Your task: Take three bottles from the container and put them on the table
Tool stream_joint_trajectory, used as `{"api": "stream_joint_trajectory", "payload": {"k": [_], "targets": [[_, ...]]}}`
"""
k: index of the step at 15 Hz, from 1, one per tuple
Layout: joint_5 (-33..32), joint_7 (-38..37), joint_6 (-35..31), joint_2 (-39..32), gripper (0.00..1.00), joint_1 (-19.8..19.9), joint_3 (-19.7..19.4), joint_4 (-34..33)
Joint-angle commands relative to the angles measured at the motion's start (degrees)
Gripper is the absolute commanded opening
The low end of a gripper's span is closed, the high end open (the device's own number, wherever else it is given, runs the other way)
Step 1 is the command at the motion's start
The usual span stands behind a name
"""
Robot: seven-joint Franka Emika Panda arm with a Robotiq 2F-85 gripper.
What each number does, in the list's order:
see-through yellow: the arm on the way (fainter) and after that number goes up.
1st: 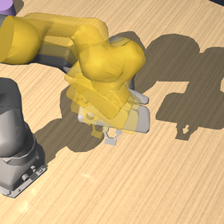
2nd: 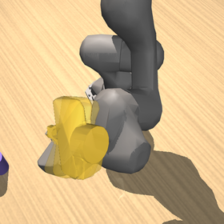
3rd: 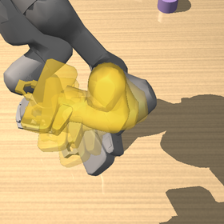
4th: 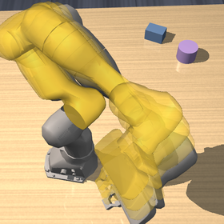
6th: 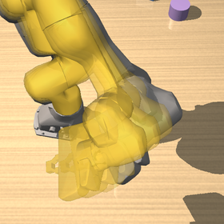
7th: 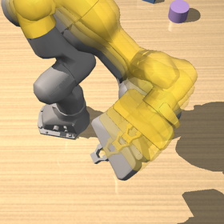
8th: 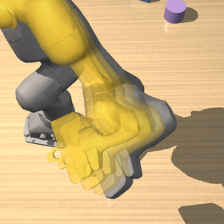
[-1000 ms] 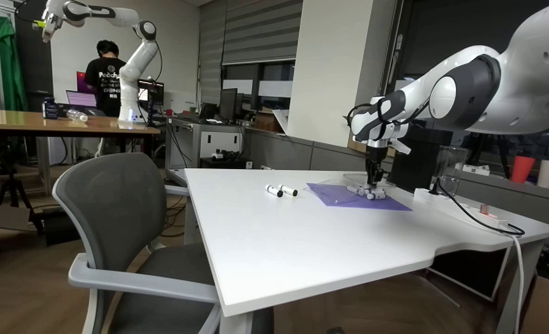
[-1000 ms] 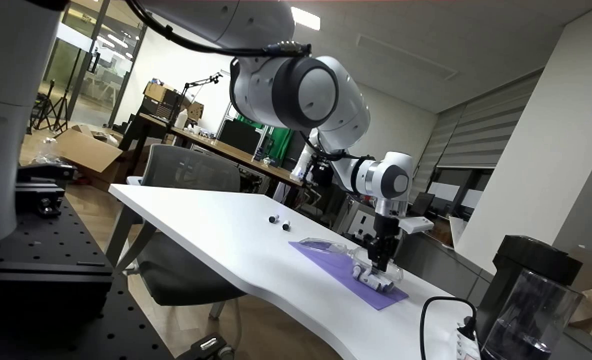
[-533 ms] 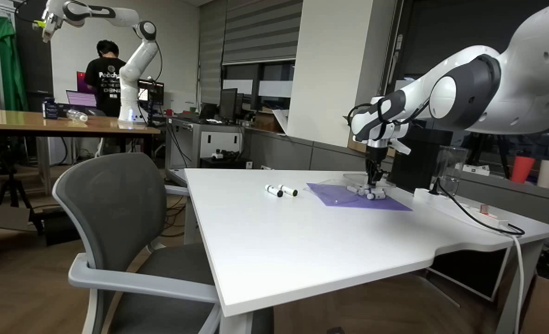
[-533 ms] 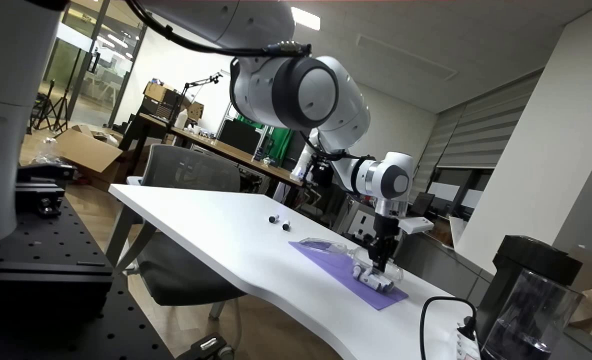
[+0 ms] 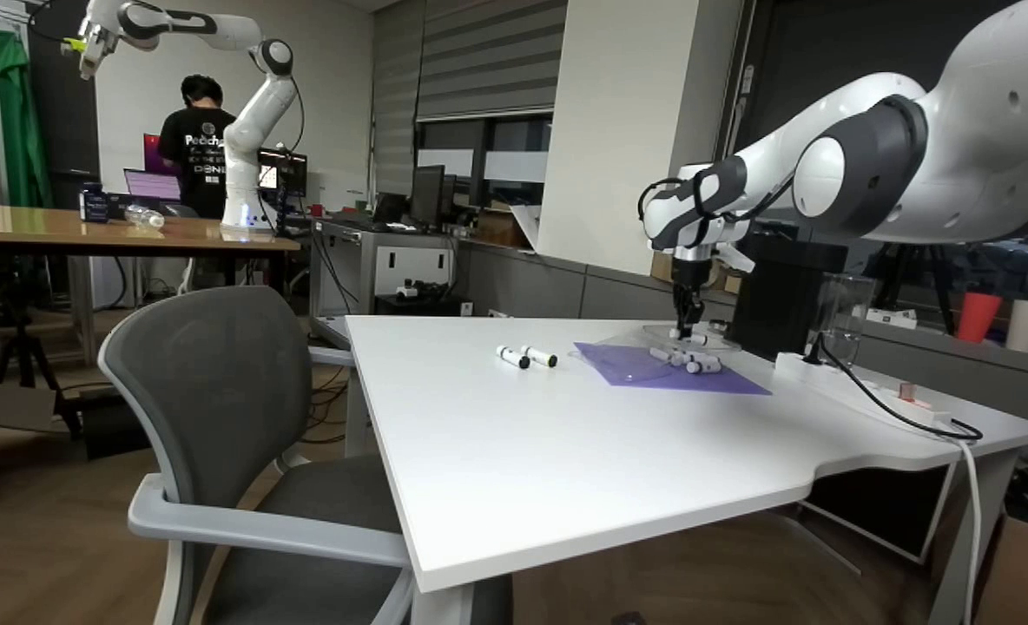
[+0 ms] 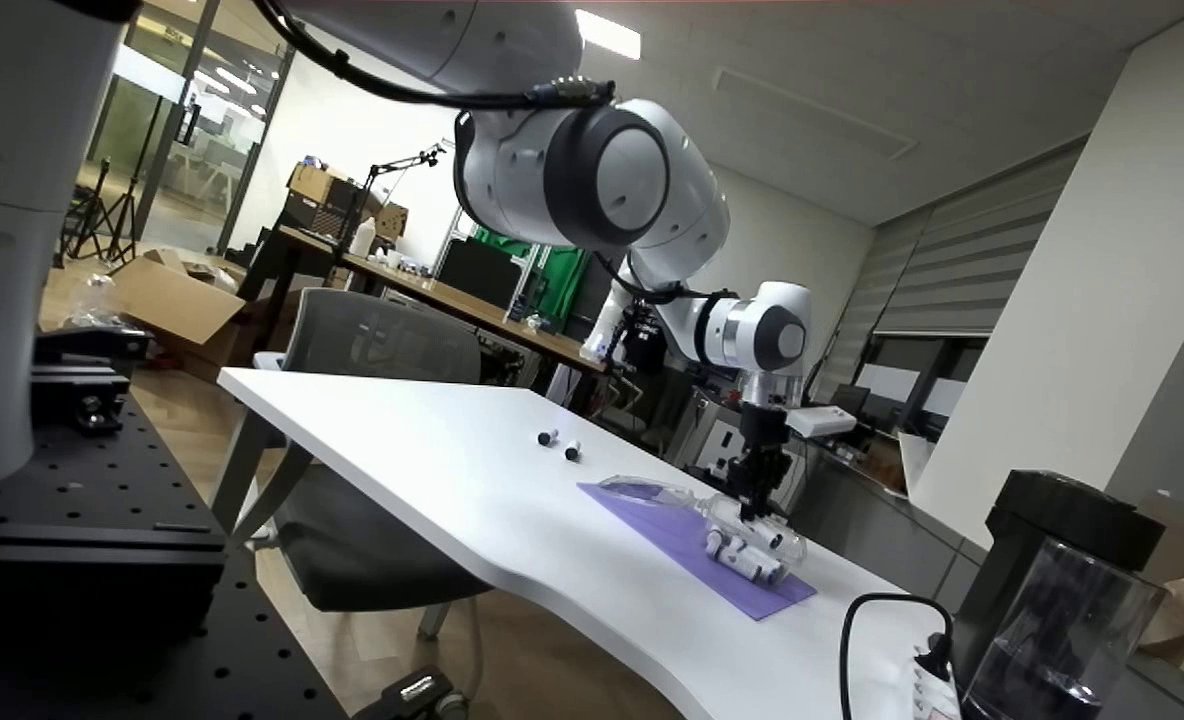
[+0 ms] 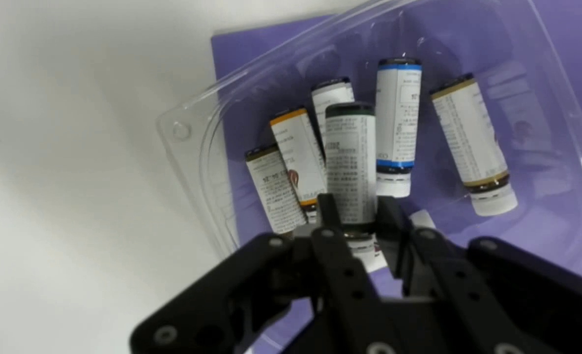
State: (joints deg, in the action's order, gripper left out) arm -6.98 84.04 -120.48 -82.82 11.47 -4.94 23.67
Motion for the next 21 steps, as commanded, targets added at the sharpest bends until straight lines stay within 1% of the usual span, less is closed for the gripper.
{"api": "stream_joint_trajectory", "payload": {"k": [1, 4, 6, 8, 10, 11, 17, 21], "targets": [[-2.26, -10.93, 3.31, 1.57, 0.06, -3.73, -3.76, -0.34], [-3.33, -20.71, 6.25, 1.95, 0.06, -7.35, -5.92, 0.11], [-1.99, -24.28, 8.36, 2.22, 0.06, -9.05, -5.11, 0.3], [-0.29, -25.62, 7.74, 1.69, 0.06, -10.3, -3.25, -0.51], [1.33, -26.79, 4.32, 0.59, 0.06, -11.62, -1.93, -1.73], [2.11, -27.71, 3.63, 0.49, 0.06, -12.31, -1.35, -1.56], [5.09, -32.15, 2.62, 0.34, 0.06, -15.23, 1.02, -0.61], [6.35, -32.69, 3.7, 0.57, 0.06, -16.05, 2.36, 0.25]]}}
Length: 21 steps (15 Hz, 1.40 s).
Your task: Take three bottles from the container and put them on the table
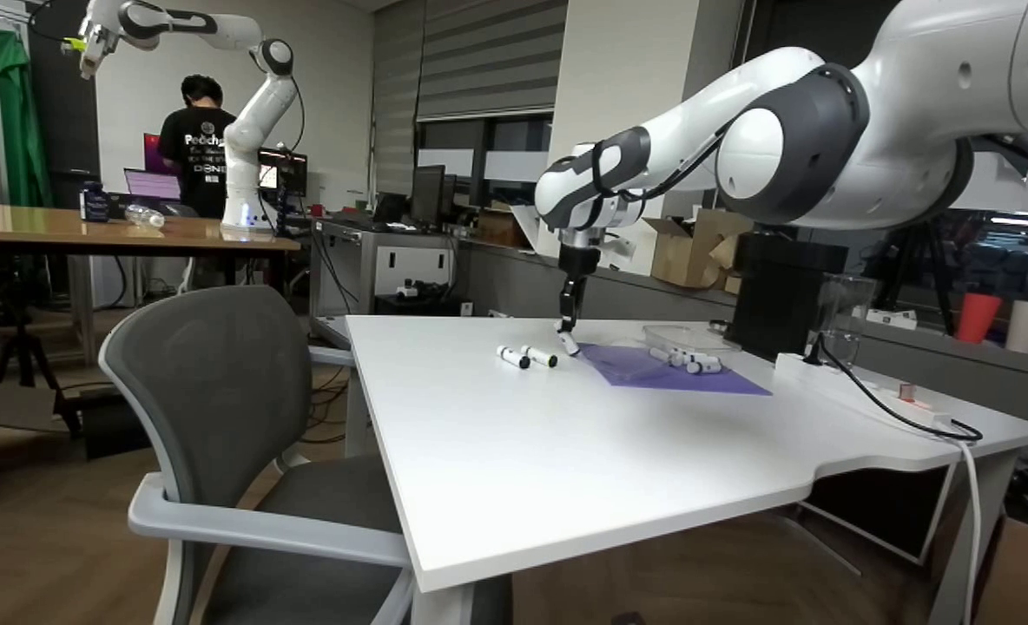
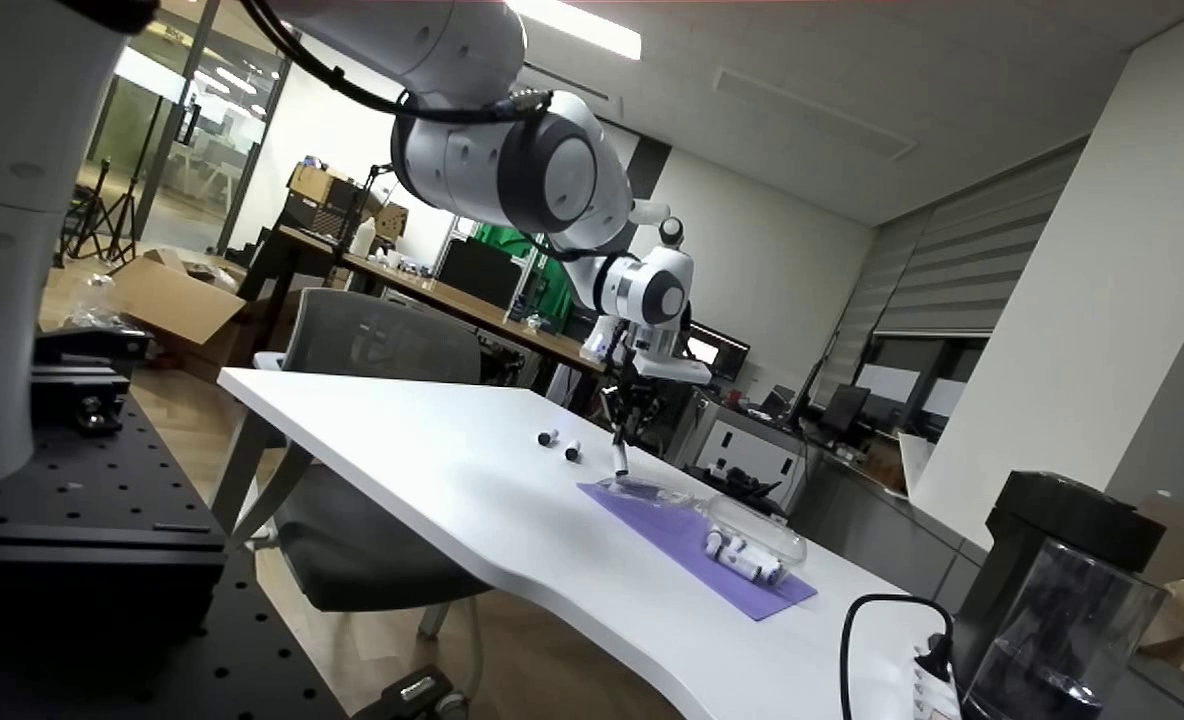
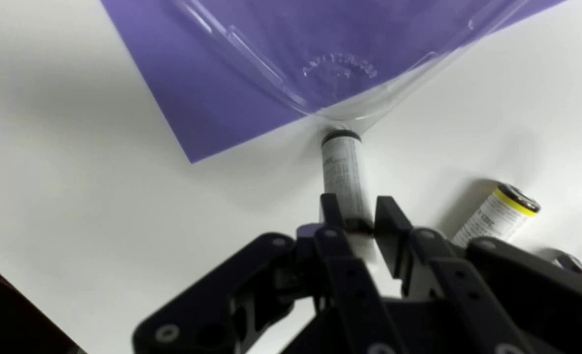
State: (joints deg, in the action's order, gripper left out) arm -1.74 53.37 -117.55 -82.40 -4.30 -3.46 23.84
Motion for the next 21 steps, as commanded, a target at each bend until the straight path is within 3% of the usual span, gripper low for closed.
{"api": "stream_joint_trajectory", "payload": {"k": [1, 4, 5, 6, 8, 9, 10, 13, 15, 21], "targets": [[1.64, -1.99, 1.23, 0.22, 0.06, -0.38, 1.26, 0.39], [2.42, -2.27, 2.53, 0.14, 0.06, -0.71, 2.11, 0.94], [0.97, -2.55, 5.06, -2.82, 0.06, -0.22, 3.73, -4.43], [2.4, -2.22, 3.06, -0.2, 0.06, -0.63, 2.66, 0.61], [2.25, -2.04, 2.8, -0.46, 0.06, -0.57, 2.71, 0.32], [0.59, -2.18, 4.96, -3.22, 0.06, -0.13, 3.85, -5.11], [1.44, -2.09, 2.74, -0.45, 0.06, -0.45, 2.32, -0.36], [0.27, -1.04, 4.32, 0.5, 0.06, 0.24, 0.82, -0.29], [-1.97, 2.12, 6.26, 1.38, 0.06, 1.09, -1.34, 0.27], [-7.1, 21.22, 6.79, 2.73, 0.06, 7.36, -4.7, 0.64]]}}
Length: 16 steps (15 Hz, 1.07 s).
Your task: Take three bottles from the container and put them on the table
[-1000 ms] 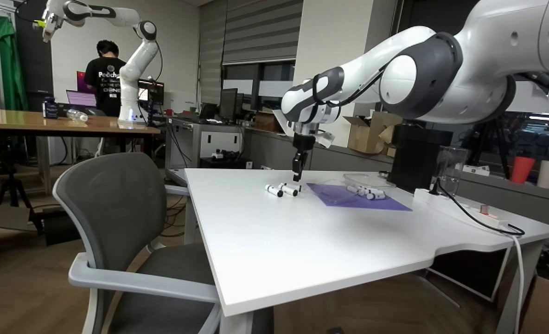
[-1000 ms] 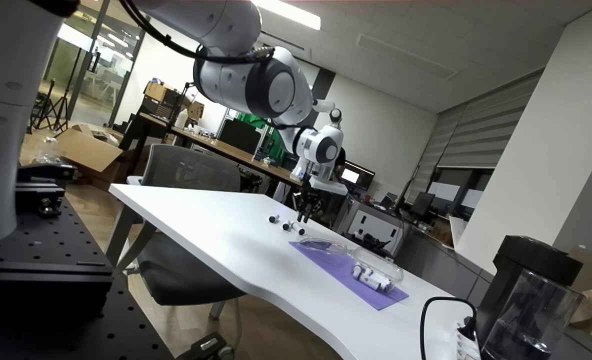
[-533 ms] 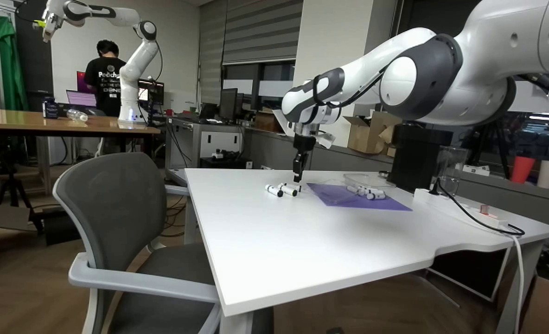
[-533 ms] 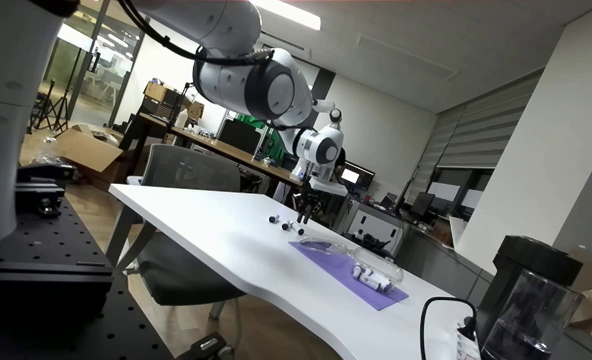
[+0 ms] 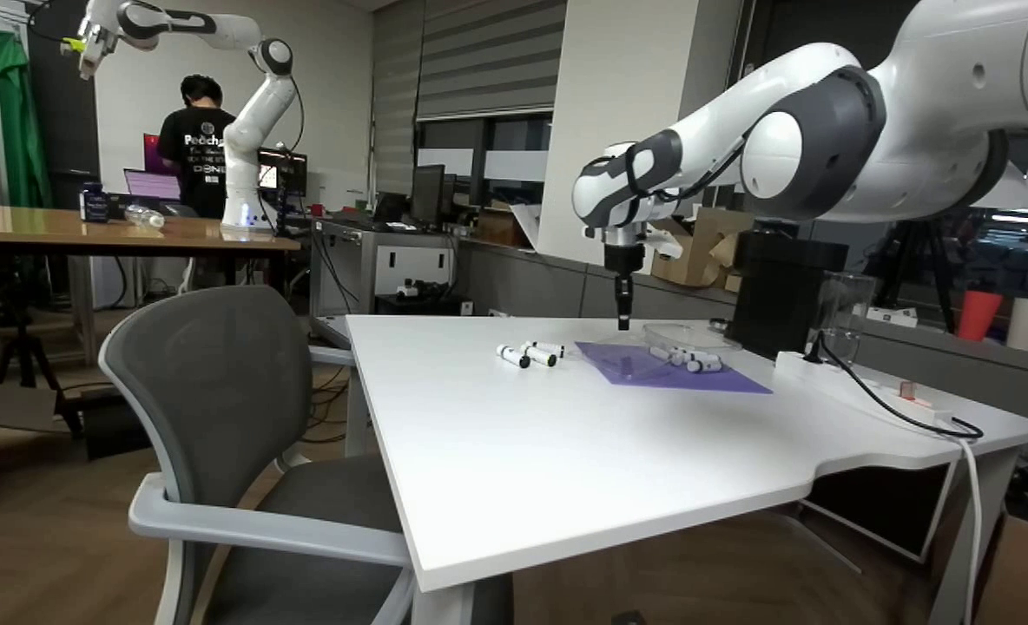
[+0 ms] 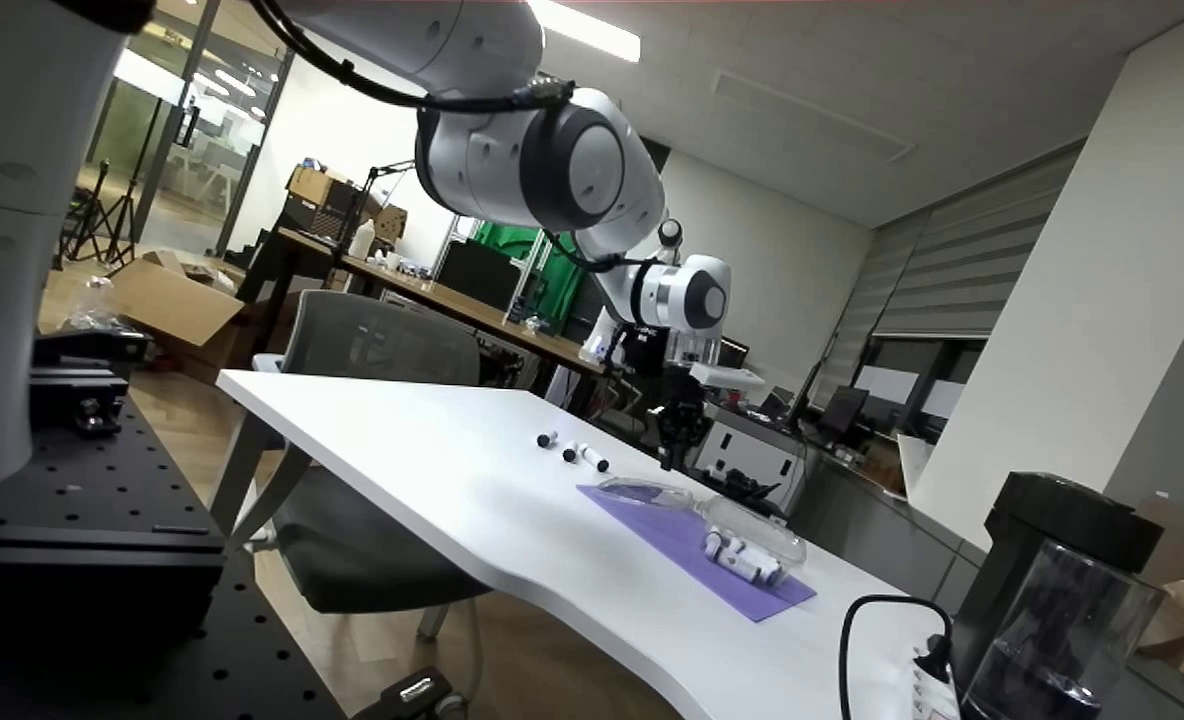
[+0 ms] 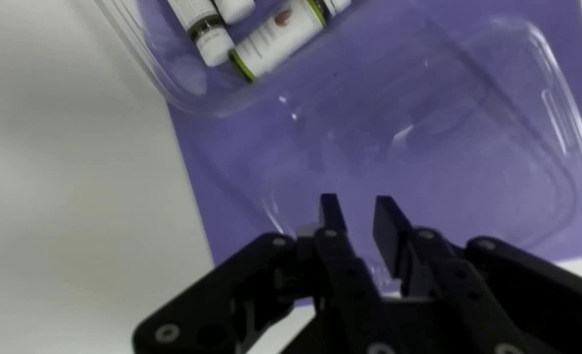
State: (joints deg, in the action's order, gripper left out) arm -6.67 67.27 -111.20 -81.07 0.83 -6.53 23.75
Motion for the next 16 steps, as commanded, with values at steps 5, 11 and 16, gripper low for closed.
{"api": "stream_joint_trajectory", "payload": {"k": [5, 11, 16], "targets": [[-5.13, 18.3, -3.33, 1.23, 0.06, 6.46, -3.65, 1.06], [-4.97, 20.23, -5.5, 0.63, 0.57, 7.97, -3.89, 1.79], [-4.78, 19.02, -6.5, -0.34, 0.92, 8.16, -3.94, 1.4]]}}
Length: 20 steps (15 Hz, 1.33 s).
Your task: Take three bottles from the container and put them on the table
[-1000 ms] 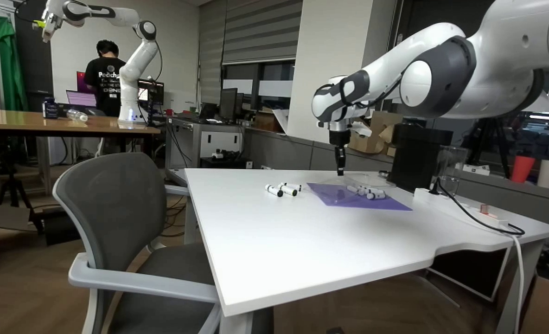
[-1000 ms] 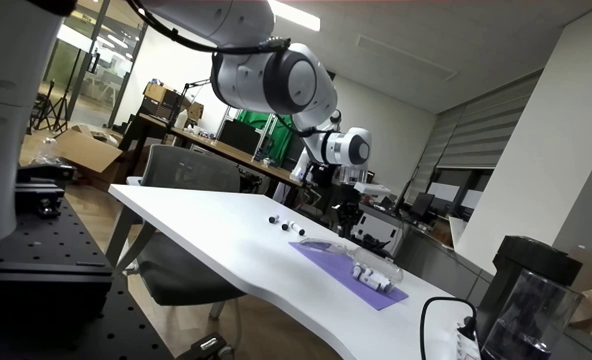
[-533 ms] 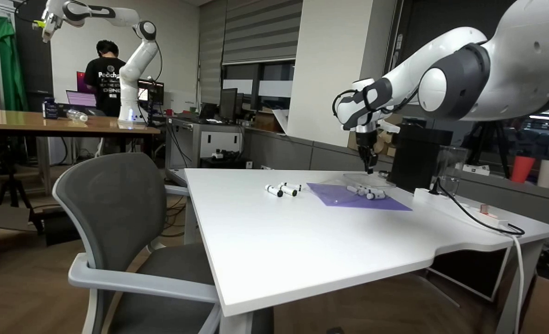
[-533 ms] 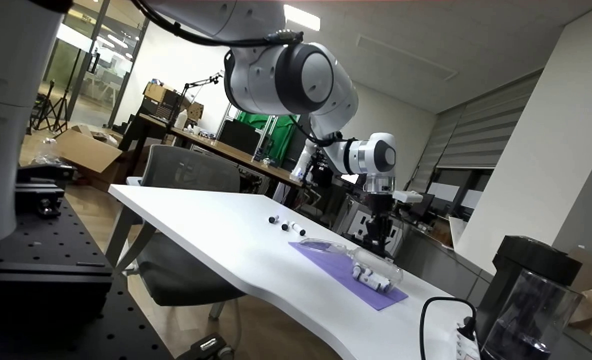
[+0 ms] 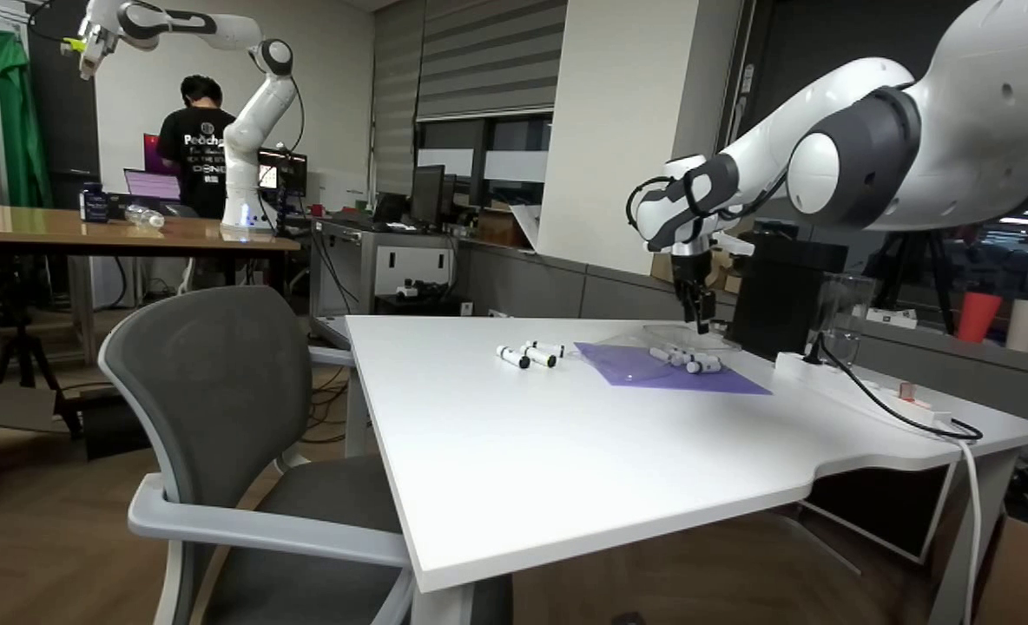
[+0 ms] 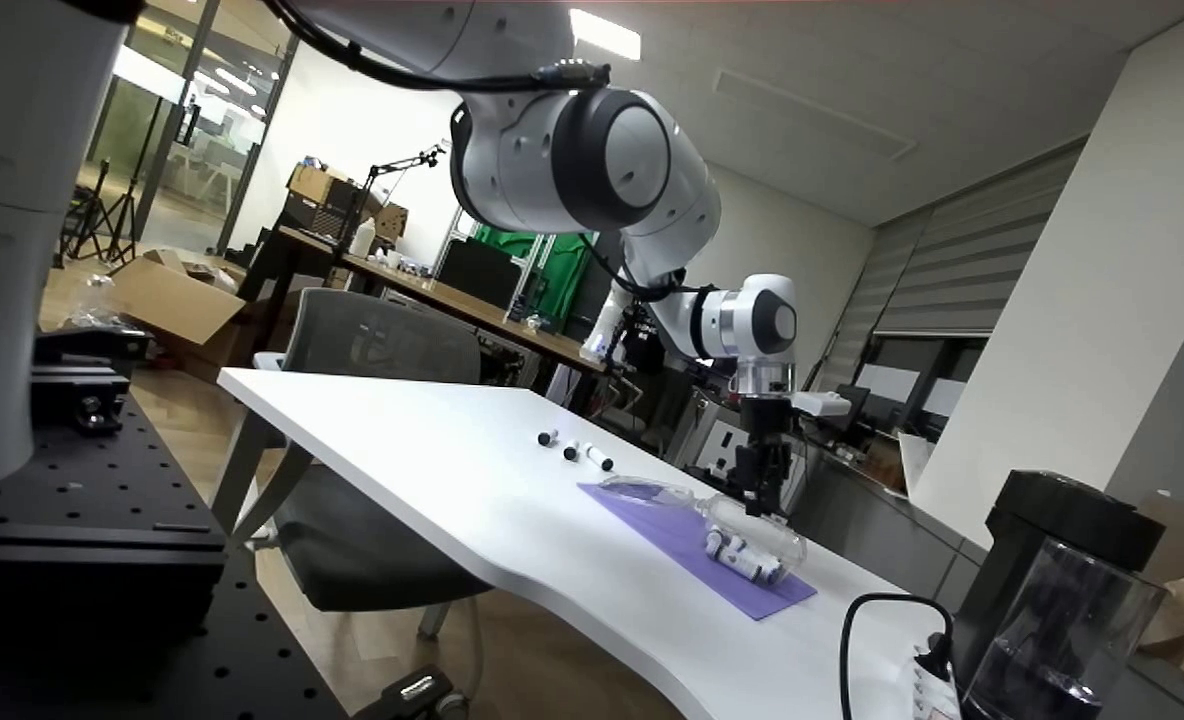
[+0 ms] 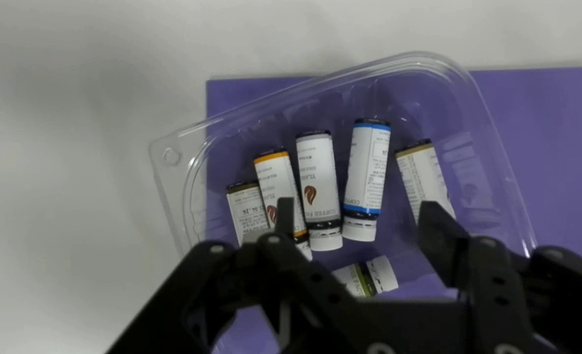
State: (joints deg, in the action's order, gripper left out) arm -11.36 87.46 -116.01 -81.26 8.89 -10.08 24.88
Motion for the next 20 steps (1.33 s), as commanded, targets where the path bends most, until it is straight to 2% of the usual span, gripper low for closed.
{"api": "stream_joint_trajectory", "payload": {"k": [1, 5, 6, 7, 9, 10, 11, 20], "targets": [[0.11, -1.62, -2.75, -0.6, 0.97, 0.34, -0.31, -0.01], [0.91, -2.36, -6.09, -1.48, 1.0, 1.16, 0.14, 0.32], [0.42, -2.22, -3.93, -4.58, 1.0, 2.02, 1.22, -5.13], [1.18, -2.52, -6.52, -1.89, 1.0, 1.62, 0.51, 0.42], [1.5, -2.59, -7.26, -2.3, 1.0, 2.01, 0.83, 0.55], [1.1, -2.44, -5.62, -4.65, 1.0, 2.7, 1.88, -3.65], [0.89, -2.87, -7.52, -2.67, 1.0, 2.6, 2.15, 0.21], [0.64, -6.89, -13.24, -2.85, 1.0, 2.48, 2.75, 3.27]]}}
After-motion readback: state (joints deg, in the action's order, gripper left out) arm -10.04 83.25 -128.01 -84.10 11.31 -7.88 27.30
